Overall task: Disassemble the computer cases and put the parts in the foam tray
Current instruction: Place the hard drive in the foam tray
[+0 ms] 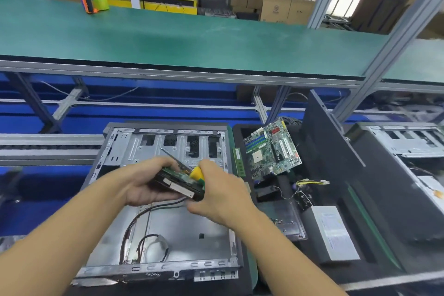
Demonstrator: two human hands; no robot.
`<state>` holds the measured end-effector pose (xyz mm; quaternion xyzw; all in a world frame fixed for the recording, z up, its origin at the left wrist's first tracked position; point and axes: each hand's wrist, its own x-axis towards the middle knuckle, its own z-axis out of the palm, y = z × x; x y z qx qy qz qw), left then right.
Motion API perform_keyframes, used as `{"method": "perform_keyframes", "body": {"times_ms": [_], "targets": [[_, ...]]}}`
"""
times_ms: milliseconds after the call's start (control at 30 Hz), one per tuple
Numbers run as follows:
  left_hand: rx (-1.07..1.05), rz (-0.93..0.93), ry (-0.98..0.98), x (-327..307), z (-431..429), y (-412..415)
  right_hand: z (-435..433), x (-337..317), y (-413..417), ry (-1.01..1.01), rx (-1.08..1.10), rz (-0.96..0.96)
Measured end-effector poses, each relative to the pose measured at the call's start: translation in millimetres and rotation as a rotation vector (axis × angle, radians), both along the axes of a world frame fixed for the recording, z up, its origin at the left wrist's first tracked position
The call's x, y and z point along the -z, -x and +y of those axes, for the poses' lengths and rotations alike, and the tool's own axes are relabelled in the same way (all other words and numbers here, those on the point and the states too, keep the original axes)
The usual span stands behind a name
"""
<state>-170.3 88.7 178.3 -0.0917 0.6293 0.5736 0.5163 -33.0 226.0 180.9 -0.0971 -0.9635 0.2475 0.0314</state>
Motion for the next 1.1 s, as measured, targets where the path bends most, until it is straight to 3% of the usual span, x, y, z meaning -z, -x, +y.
{"method": "perform_keyframes", "body": {"times_ms": [167,233,333,400,433,567,700,867,967,1100], "targets": [[0.144,0.041,-0.166,-27.8,38.2,0.4,32.8,-14.7,-13.0,0.273,0.194,0.214],[0.234,0.096,-0.136,-30.3,54.8,0.7,46.5,-13.4,-21.7,0.503,0.352,0.289],[0.167,0.478,-0.07,-17.5,82.8,-9.7,69.7,-4.7,-36.5,1.021,0.564,0.354],[0.124,0.832,0.012,-2.6,98.5,-16.6,88.2,1.6,-48.7,1.191,0.64,0.423],[0.144,0.87,-0.009,5.0,105.8,-19.2,97.2,4.6,-55.4,1.232,0.666,0.459],[0.344,0.377,-0.261,27.7,141.7,-34.6,122.5,14.9,-83.6,1.309,0.699,0.542],[0.414,0.155,-0.418,46.5,182.0,-51.9,144.1,28.6,-120.4,1.258,0.773,0.48],[0.689,0.246,-0.303,62.8,225.9,-65.6,164.2,61.6,-177.1,1.225,1.022,0.419],[0.828,0.419,-0.184,71.2,255.4,-80.3,168.8,79.5,-200.2,1.157,1.162,0.338],[0.732,0.525,-0.093,91.9,294.5,-104.9,180.1,100.8,-211.7,1.183,1.282,0.313]]}}
